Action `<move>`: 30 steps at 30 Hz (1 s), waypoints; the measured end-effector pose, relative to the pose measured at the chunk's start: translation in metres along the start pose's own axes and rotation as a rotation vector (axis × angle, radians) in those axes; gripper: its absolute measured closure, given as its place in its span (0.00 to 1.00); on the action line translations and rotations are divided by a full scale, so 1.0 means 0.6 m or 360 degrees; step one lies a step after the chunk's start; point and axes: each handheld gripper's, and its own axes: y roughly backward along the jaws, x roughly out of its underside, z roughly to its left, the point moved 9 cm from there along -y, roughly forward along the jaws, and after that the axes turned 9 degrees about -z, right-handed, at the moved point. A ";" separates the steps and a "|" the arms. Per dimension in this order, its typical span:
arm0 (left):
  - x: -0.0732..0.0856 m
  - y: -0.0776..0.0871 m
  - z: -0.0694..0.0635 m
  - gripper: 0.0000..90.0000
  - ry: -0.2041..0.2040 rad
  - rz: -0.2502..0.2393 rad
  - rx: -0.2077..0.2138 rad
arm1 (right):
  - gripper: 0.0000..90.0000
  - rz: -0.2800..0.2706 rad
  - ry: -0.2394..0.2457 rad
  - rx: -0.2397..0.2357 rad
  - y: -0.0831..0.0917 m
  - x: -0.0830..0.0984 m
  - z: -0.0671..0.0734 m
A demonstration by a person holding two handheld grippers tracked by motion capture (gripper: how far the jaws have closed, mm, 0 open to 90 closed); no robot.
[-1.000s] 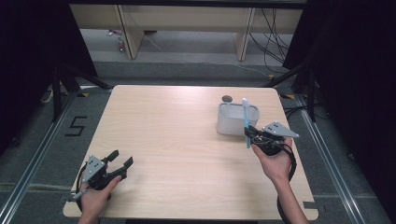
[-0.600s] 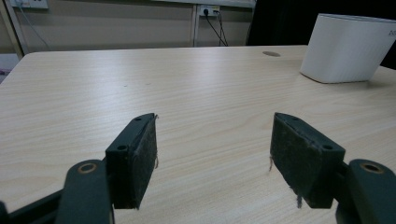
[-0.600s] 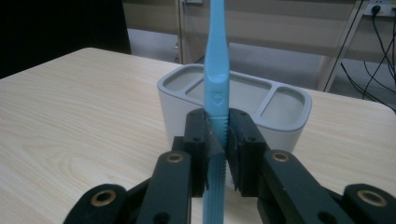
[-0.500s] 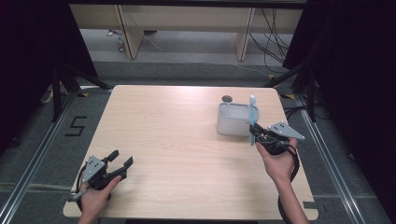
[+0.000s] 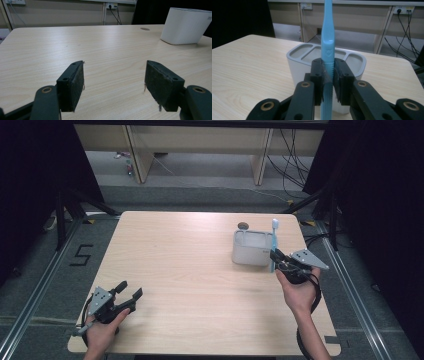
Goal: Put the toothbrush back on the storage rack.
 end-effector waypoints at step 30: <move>0.001 0.001 0.001 0.35 0.0001 0.0019 -0.0011 | 0.88 -0.0110 -0.0026 0.0078 -0.014 -0.032 -0.015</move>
